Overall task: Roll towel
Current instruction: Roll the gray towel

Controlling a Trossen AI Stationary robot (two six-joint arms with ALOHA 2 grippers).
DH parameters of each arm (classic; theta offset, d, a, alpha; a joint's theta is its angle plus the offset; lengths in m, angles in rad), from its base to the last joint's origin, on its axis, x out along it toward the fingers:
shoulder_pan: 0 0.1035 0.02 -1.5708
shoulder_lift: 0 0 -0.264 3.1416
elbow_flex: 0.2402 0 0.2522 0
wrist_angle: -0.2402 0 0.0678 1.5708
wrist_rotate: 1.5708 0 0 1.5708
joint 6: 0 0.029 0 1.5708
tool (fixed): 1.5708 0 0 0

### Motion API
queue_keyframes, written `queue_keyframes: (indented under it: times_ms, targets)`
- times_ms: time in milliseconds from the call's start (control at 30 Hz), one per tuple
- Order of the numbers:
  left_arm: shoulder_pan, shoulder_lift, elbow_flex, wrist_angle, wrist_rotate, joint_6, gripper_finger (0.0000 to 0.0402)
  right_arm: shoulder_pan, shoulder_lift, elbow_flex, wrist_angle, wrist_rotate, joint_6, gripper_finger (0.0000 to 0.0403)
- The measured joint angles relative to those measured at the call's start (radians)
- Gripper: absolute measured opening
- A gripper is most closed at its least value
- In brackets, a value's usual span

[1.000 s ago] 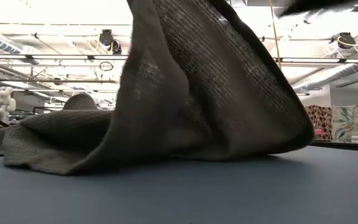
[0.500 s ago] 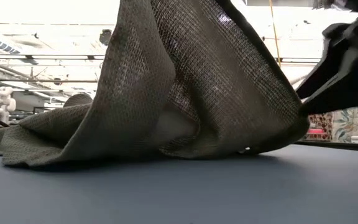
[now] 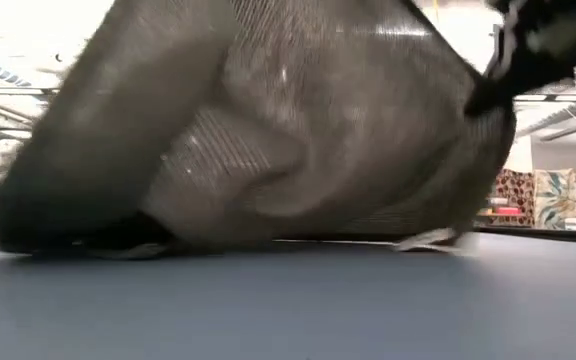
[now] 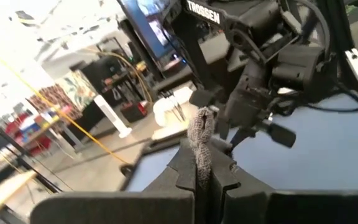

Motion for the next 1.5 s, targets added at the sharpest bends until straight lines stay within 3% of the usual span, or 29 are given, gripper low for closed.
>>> queue_keyframes:
  times_ms: [167, 367, 433, 567, 733, 833, 933, 1067, 1167, 1333, 1500]
  targets:
    - [0.019, -0.114, 0.000, -0.033, 0.010, 0.101, 0.0003, -0.018, -0.110, 0.154, -0.286, 0.065, 0.050, 0.0008]
    - [0.066, -0.244, 0.000, -0.183, 0.013, 0.069, 0.0003, -0.049, -0.286, 0.215, -0.210, 0.173, -0.016, 0.0005]
    - [0.079, -0.270, 0.000, -0.264, 0.014, 0.015, 0.0003, -0.055, -0.322, 0.214, -0.170, 0.115, -0.018, 0.0007]
    - [0.087, -0.303, 0.000, -0.400, 0.048, -0.103, 0.0003, -0.039, -0.345, 0.214, -0.102, -0.115, -0.016, 0.0008]
    - [0.093, -0.306, 0.000, -0.414, 0.065, -0.096, 0.0003, 0.015, -0.313, 0.213, -0.043, -0.265, -0.045, 0.0008]
    - [0.145, -0.306, 0.000, -0.411, 0.064, -0.036, 0.0003, 0.026, -0.302, 0.212, -0.058, -0.188, -0.058, 0.0006]
    - [0.239, -0.307, 0.000, -0.361, 0.074, 0.042, 0.0003, 0.009, -0.306, 0.211, -0.066, 0.025, -0.088, 0.0002]
    - [0.411, -0.316, 0.000, -0.195, 0.248, 0.195, 0.0003, -0.065, -0.320, 0.217, -0.042, 0.323, -0.253, 0.0002]
    - [0.560, -0.341, 0.000, -0.054, 0.456, 0.255, 0.0003, -0.152, -0.337, 0.269, -0.029, 0.441, -0.385, 0.0001]
    - [0.830, -0.397, 0.000, 0.155, 0.809, 0.201, 0.0003, -0.339, -0.348, 0.475, 0.017, 0.454, -0.669, 0.0001]
    - [1.100, -0.372, 0.078, 0.299, 1.150, -0.120, 0.0003, -0.536, -0.349, 0.724, 0.205, 0.277, -1.033, 0.0000]
